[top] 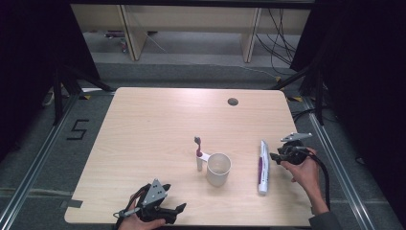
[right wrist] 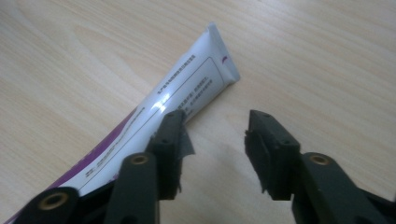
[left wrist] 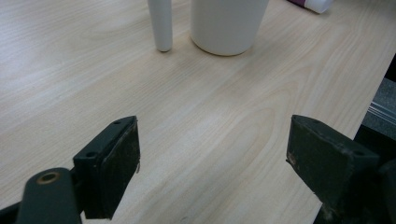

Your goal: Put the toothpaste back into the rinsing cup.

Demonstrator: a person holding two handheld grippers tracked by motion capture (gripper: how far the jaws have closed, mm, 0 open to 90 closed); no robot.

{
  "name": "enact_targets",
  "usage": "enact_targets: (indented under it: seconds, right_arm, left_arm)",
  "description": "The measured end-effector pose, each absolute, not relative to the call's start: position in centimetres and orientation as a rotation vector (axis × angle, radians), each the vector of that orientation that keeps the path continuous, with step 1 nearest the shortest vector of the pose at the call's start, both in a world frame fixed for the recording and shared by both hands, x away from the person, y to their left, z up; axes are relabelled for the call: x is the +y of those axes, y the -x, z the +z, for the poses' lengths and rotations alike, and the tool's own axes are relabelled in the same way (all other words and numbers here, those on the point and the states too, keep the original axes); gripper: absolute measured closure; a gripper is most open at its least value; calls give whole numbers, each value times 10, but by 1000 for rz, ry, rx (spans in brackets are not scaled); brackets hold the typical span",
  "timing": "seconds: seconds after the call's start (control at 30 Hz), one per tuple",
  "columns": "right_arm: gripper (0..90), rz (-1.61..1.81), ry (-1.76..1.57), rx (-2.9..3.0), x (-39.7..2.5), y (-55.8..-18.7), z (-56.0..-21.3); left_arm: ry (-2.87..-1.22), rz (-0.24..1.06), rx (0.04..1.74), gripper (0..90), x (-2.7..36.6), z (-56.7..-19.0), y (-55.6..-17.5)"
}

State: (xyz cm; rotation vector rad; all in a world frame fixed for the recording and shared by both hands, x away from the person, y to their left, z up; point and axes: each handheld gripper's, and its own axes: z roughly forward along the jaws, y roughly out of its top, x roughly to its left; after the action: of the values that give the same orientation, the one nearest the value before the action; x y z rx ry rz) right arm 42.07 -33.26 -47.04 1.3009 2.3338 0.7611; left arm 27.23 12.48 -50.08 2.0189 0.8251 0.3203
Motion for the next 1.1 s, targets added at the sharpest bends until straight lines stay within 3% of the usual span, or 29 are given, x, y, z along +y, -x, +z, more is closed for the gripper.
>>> enact_targets:
  seconds: [0.1, 0.3, 1.1]
  right_arm:
    - [426, 802, -1367, 2319, -331, -415, -466]
    - [329, 870, -1482, 2311, -323, -407, -463]
    - [329, 829, -1410, 2406, -298, -395, -465]
  left_arm:
    - [-2023, 322, 819, 167, 125, -501, -273]
    - [-2008, 316, 836, 167, 124, -502, -273]
    - [-2021, 332, 843, 167, 126, -502, -274]
